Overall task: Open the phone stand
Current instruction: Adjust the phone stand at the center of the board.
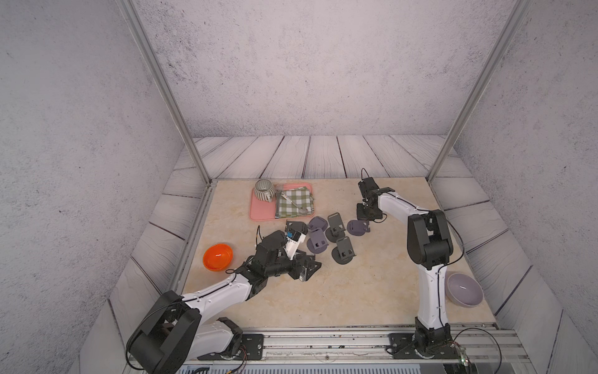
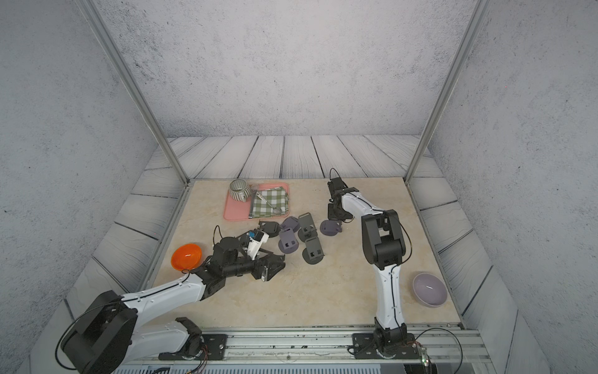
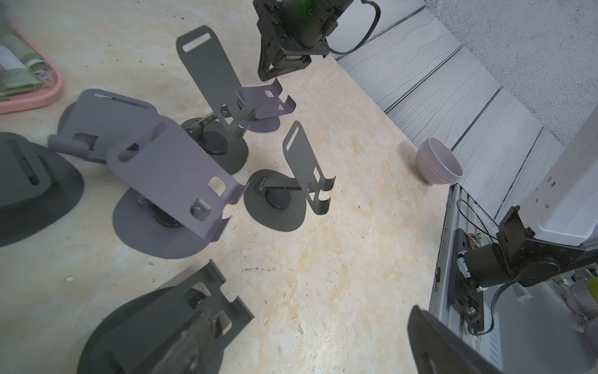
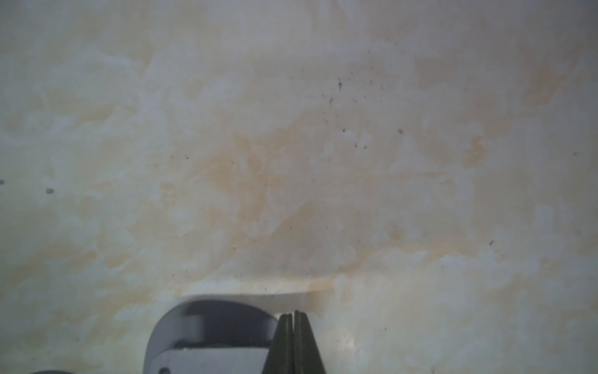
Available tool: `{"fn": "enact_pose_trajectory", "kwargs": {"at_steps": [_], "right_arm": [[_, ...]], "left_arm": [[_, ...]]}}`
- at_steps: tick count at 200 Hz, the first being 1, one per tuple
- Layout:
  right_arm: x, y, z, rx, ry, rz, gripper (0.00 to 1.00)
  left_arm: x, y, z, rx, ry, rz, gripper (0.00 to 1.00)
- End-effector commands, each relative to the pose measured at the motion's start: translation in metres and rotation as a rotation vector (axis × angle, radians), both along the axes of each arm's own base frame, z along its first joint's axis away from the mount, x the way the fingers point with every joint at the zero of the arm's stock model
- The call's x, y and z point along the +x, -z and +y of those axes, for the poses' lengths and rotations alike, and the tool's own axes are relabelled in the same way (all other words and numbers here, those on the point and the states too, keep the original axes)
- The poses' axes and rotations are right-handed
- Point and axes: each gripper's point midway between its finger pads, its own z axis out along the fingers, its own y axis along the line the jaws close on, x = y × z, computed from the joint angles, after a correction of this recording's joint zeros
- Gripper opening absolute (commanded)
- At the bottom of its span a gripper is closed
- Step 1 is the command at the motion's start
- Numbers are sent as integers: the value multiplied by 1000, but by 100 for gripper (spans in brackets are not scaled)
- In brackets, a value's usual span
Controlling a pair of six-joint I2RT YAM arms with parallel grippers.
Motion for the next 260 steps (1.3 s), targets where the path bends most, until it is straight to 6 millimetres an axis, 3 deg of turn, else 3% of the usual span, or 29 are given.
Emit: {"fn": "enact_pose_trajectory", "kwargs": {"at_steps": [1,42,108,159,168,184,205,212,226,260], "right_arm": [[5,5,0,6,-14,9,2],[-1,13,1,18,-17,28,1],[-34,21,-1,60,-5,54,1],[-42,9,-17,-5,30,40,4],[-43,4,-19,-17,37,34,9],[-45,-5,-22,-23,42,19,28],[-48,-16,-22,-11,38,-2,70],[-49,-20,-21,-4,32,-9,79],[-53,-25,-16,22,6,-16,86],[-63,-32,-4,94,-46,-35,91]], "left_arm": [[3,-9,-5,-10,12,-40,98],[3,-8,-6,-9,13,-38,98],[3,-8,-7,-14,18,-33,98],[3,-6,-9,-17,23,-26,98],[3,-7,-9,-17,22,-27,98],[3,-6,-9,-16,22,-25,98],[2,-6,-9,-15,22,-24,98],[3,-6,-9,-15,22,-25,98],[3,-5,-9,-15,21,-24,98],[4,-4,-11,-15,26,-17,98]]}}
